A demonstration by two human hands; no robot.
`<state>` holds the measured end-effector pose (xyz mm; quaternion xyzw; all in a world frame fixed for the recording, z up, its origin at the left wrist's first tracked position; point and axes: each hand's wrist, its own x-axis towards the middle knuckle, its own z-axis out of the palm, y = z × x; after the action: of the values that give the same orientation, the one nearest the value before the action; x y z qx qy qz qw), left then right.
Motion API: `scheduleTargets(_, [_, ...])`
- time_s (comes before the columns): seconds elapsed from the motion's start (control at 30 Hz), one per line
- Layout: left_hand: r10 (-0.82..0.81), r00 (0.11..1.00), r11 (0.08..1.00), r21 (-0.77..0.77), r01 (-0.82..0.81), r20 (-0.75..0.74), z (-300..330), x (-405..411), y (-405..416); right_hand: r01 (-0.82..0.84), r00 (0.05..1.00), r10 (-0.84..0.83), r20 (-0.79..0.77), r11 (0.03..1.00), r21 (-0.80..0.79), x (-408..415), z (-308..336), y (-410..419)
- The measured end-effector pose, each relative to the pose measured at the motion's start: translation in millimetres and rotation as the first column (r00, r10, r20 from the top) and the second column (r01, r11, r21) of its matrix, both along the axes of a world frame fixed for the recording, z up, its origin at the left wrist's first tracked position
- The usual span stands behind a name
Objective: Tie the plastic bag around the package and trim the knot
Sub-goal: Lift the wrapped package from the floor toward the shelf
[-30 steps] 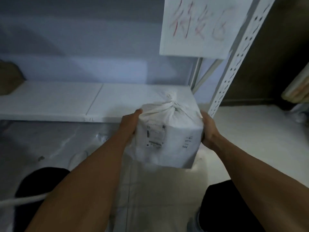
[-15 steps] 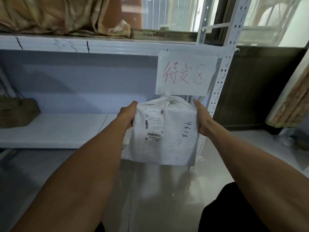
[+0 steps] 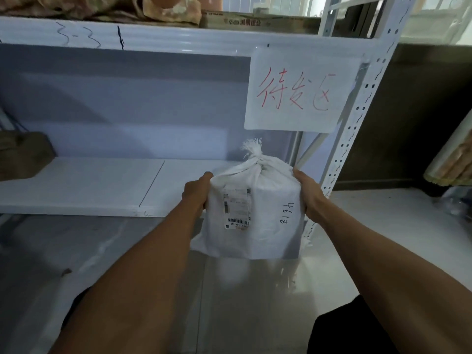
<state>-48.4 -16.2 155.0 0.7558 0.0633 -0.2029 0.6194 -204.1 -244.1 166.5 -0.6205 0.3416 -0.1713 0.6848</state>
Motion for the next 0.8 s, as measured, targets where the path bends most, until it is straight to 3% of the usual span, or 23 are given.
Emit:
scheduleTargets(0.2, [-0.002,1.0,0.997,-0.075,0.001,-0.017,-24.3,57.5,-39.2,0.008,0.999,-0.009,-0.031,1.0,-0.03,68.0,-13.2,-38.9])
scheduleTargets(0.43, [-0.06,0.991,0.985,-0.154,0.078,0.121,-19.6,186.3,-143.8,0.044,0.997,-0.026,0.072,0.967,-0.253,208.0,-3.4,-139.3])
scheduleTargets(0.57, [-0.063,0.97,0.989,-0.113,0.091,0.233,-34.6,248.9,-197.6,-0.01,0.99,0.026,0.136,0.993,-0.119,271.0,-18.4,-189.8])
scheduleTargets(0.8, [-0.075,0.935,0.986,-0.112,0.121,0.347,-79.0,306.4,-247.9,0.114,0.952,-0.11,0.284,0.993,0.002,324.8,-68.7,-238.7])
